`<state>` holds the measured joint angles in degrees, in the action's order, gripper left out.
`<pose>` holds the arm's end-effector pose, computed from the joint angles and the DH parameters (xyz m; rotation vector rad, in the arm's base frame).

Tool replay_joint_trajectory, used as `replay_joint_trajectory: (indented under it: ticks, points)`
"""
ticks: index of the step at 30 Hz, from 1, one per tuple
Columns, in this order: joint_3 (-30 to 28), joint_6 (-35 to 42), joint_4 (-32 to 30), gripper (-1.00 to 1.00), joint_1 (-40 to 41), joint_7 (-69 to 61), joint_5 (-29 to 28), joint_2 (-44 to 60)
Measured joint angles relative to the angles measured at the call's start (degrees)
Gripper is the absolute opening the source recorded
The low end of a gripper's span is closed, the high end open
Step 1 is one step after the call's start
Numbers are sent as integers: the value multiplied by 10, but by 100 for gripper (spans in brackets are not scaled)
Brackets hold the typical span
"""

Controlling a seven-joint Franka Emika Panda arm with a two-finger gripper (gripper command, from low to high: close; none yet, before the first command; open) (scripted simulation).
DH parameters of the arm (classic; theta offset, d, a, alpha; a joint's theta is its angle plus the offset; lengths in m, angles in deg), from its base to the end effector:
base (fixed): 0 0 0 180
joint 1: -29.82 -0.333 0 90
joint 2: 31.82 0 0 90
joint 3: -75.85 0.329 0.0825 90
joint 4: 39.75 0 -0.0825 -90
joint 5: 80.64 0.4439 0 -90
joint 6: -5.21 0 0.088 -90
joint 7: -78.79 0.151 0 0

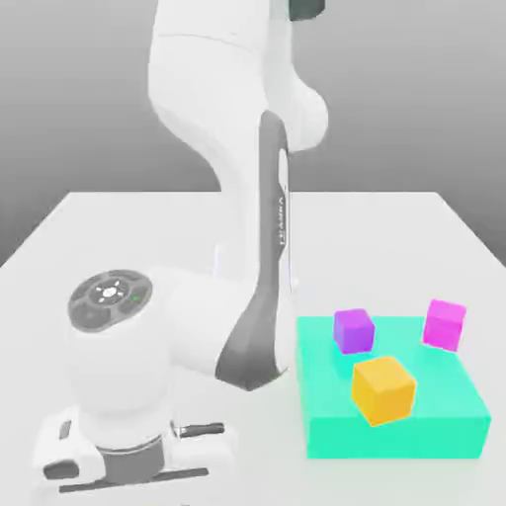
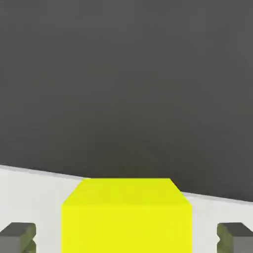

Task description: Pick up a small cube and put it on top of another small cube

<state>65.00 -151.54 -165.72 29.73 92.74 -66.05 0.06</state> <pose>0.5616 -0.1254 0.0424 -2.9830 0.9851 -0.0009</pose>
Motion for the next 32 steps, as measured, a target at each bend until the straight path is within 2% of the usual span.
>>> replay_joint_trajectory:
  ticks: [4, 9, 17, 24, 28, 29, 32]
  points:
    - [-1, 2, 0, -100, -1, 0, -1, -1]
    - [-20, 67, -27, -100, -27, 22, -32, -92]
    - [52, 136, -113, -100, -108, 30, -56, -242]
    - [105, 185, -193, -100, -199, 71, -127, -386]
    - [114, 118, -219, -100, -204, 80, -142, -347]
    - [113, 97, -223, 100, -206, 81, -143, -330]
    - [113, 97, -223, 100, -206, 80, -143, -330]
